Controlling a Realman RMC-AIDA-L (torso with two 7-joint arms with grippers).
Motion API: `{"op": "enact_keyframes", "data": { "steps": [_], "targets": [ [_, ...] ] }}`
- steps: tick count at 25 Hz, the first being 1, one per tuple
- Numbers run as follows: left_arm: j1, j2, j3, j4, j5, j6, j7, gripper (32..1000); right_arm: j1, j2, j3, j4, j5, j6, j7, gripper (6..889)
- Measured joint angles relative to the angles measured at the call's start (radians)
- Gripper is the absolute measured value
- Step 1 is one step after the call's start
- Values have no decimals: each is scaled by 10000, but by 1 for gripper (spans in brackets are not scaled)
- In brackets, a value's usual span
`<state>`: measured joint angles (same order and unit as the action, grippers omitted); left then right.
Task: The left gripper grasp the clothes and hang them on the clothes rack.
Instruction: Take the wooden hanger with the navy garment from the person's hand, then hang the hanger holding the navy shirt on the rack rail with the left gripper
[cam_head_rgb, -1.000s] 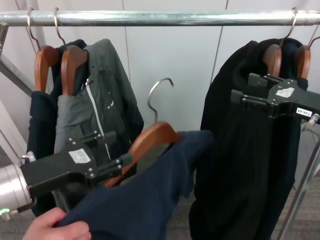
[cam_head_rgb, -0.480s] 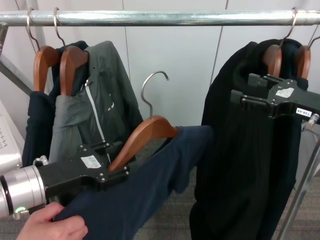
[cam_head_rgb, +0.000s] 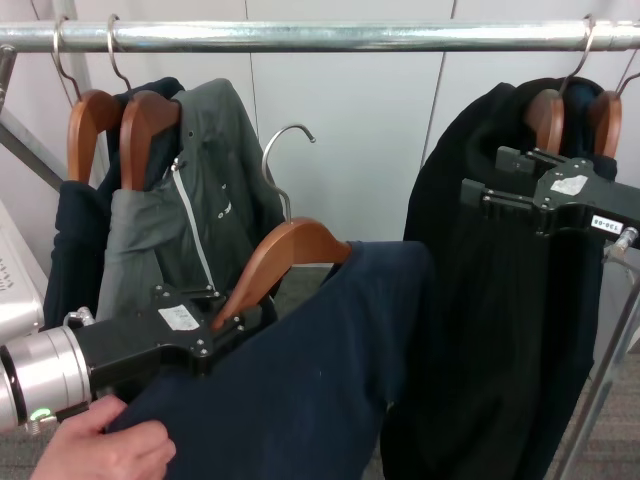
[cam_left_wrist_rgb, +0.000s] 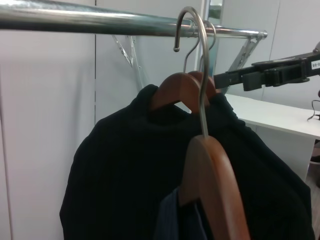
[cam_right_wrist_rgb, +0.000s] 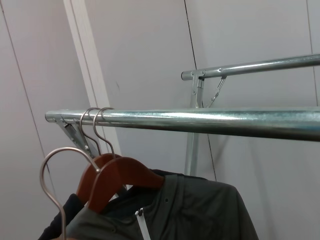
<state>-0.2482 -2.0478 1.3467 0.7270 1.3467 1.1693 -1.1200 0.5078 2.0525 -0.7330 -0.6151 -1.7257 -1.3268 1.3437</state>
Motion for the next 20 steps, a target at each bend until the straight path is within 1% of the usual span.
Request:
{"op": "enact_keyframes", "data": {
  "steps": [6,10,20],
  "targets": [
    [-12,-16,-3,0,-11,-8,2,191,0,6,-2,0,0,-1,1,818],
    [-75,-28,1,-20,-23,-8,-21,188,2,16,-2,0,0,-1,0,818],
    [-79,-31,14,-31,-26,-6,-19,178,43,15,1,0,0,-18,0,818]
  ]
}}
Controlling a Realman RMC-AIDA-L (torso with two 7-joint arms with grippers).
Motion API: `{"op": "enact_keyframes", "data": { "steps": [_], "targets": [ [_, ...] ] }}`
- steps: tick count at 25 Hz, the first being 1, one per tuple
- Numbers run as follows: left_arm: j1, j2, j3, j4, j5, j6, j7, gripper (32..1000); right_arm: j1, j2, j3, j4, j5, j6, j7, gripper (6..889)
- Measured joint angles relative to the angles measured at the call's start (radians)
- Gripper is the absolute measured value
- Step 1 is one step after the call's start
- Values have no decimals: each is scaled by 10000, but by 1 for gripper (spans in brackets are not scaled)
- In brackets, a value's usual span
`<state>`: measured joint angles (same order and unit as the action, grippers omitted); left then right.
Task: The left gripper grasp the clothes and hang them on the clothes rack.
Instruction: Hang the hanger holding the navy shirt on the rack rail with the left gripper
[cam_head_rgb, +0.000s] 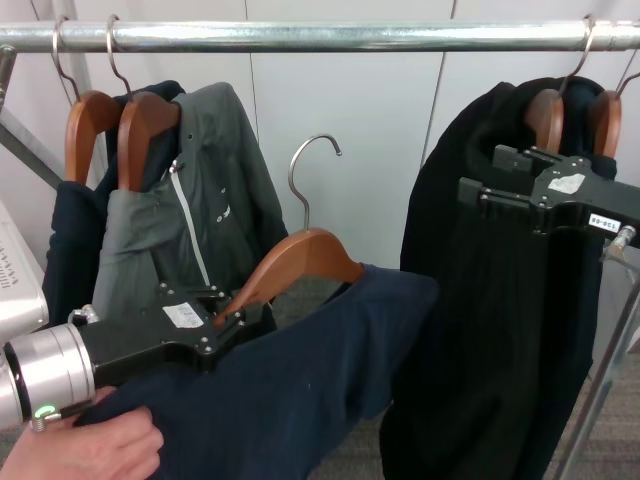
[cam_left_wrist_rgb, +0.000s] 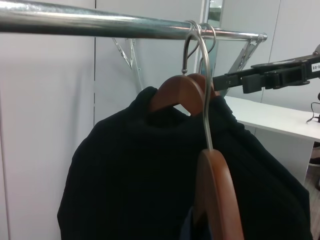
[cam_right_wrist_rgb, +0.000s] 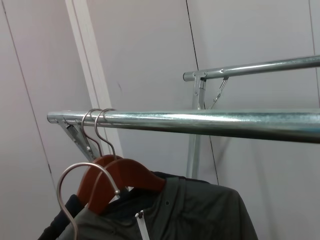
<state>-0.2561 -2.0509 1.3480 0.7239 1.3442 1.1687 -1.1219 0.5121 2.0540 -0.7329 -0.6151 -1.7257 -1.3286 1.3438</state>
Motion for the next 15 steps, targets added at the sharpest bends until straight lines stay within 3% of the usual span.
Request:
{"op": "enact_keyframes", "data": {
  "steps": [10,15],
  "targets": [
    [0,-1,6,0,-377,51,36,174,3,0,13,0,0,-36,0,818],
    [19,-1,-1,60,-1166,34,87,180,3,0,29,0,0,-55,0,818]
  ]
}}
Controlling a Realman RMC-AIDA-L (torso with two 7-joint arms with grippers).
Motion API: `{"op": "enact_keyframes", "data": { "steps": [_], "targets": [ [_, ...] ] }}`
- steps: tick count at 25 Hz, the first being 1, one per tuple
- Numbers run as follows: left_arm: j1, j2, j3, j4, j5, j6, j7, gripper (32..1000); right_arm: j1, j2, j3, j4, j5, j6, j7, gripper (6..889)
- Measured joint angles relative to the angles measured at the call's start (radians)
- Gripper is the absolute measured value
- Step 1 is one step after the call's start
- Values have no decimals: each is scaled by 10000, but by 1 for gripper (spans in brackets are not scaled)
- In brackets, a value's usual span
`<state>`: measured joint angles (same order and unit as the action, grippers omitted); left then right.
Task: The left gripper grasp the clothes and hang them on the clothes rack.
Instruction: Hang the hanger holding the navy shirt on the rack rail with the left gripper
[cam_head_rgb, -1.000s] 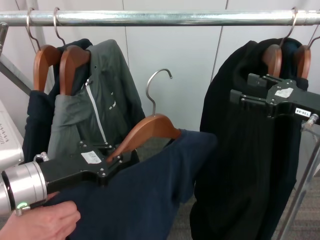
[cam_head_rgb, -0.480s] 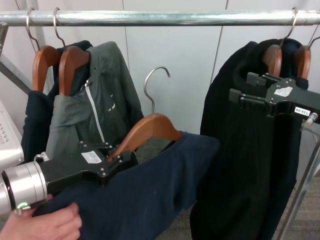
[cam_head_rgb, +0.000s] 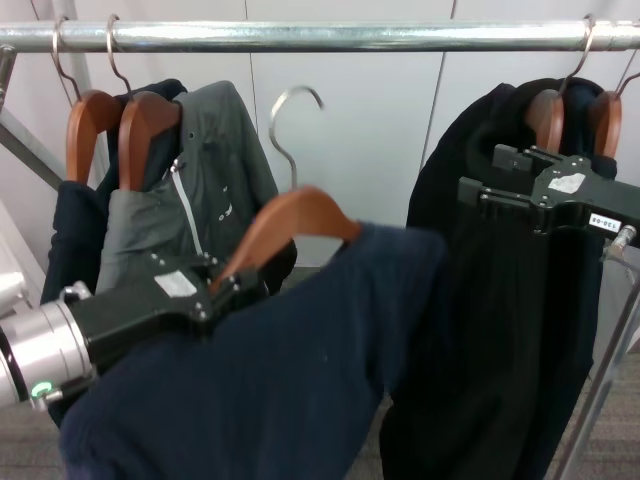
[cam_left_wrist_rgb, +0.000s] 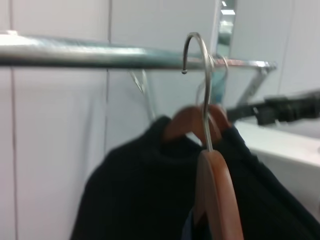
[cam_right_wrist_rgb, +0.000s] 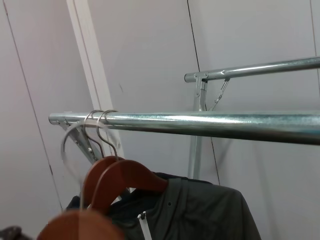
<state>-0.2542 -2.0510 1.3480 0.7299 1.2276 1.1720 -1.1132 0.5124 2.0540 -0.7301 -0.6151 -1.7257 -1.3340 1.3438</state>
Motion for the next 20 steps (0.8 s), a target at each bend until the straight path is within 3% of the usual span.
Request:
{"op": "enact_keyframes", "data": {
  "steps": [6,11,16,20],
  "targets": [
    [-83,-19,41,223,-1375,-603,198,187,16,0,-1,0,0,54,0,818],
    [-367,-58,255,430,-1672,-2092,141,192,31,-1,-2,0,0,77,0,818],
    [-647,-76,1224,496,-2627,-3784,139,197,29,-1,-1,0,0,98,0,818],
    [-793,-80,1951,886,-2850,-5119,99,202,29,-1,-1,-1,0,102,-3,818]
  ]
}}
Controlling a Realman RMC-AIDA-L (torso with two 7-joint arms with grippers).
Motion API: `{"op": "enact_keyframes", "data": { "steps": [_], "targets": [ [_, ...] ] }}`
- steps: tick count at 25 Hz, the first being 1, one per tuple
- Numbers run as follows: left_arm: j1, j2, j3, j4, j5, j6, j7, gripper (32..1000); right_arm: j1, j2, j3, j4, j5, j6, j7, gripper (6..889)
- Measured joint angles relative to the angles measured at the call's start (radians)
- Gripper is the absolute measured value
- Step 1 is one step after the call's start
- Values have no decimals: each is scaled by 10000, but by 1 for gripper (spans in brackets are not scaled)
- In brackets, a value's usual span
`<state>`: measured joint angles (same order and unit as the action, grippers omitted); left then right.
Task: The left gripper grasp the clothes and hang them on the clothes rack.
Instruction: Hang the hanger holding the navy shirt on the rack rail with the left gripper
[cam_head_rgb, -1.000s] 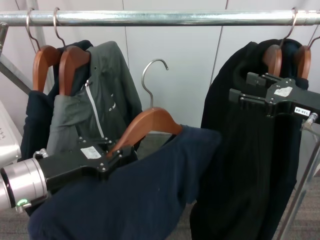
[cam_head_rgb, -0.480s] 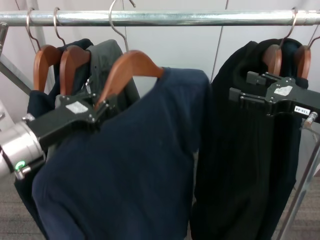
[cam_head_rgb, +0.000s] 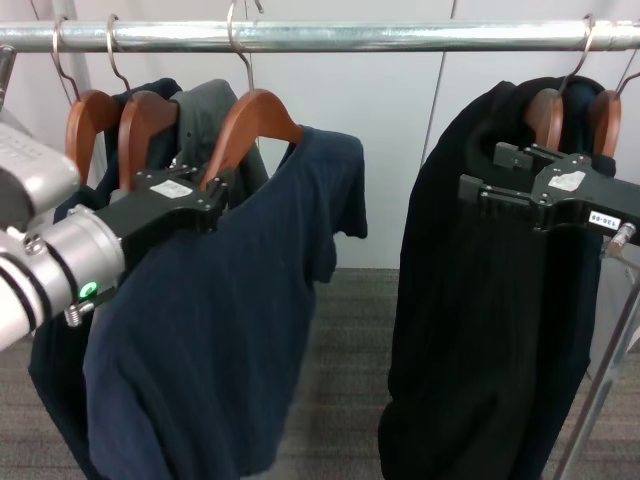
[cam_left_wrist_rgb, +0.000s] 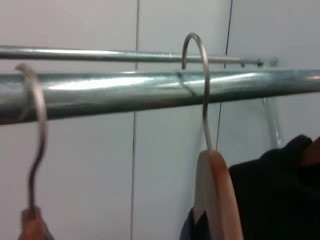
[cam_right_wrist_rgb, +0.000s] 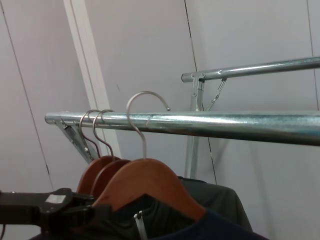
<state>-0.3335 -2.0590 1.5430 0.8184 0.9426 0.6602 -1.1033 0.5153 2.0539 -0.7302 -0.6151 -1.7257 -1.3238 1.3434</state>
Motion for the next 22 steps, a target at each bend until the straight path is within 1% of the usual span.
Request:
{"op": "enact_keyframes", "data": {
  "steps": [2,3,8,12,19,22],
  "targets": [
    [-39,17,344,131,-62,-412,-9,204,1,0,0,0,0,1,-2,818],
    [-63,28,477,162,-81,-520,-10,205,1,0,0,0,0,1,-3,818],
    [-147,53,846,166,-44,-610,-8,211,1,0,0,1,0,1,-7,818],
    [-148,55,912,182,-75,-672,-57,215,2,0,0,7,0,1,-10,818],
    [-138,58,868,206,-99,-608,-88,223,2,0,0,15,0,1,-12,818],
    [-88,81,848,216,-326,-432,-92,226,1,0,0,16,0,0,-12,818]
  ]
}}
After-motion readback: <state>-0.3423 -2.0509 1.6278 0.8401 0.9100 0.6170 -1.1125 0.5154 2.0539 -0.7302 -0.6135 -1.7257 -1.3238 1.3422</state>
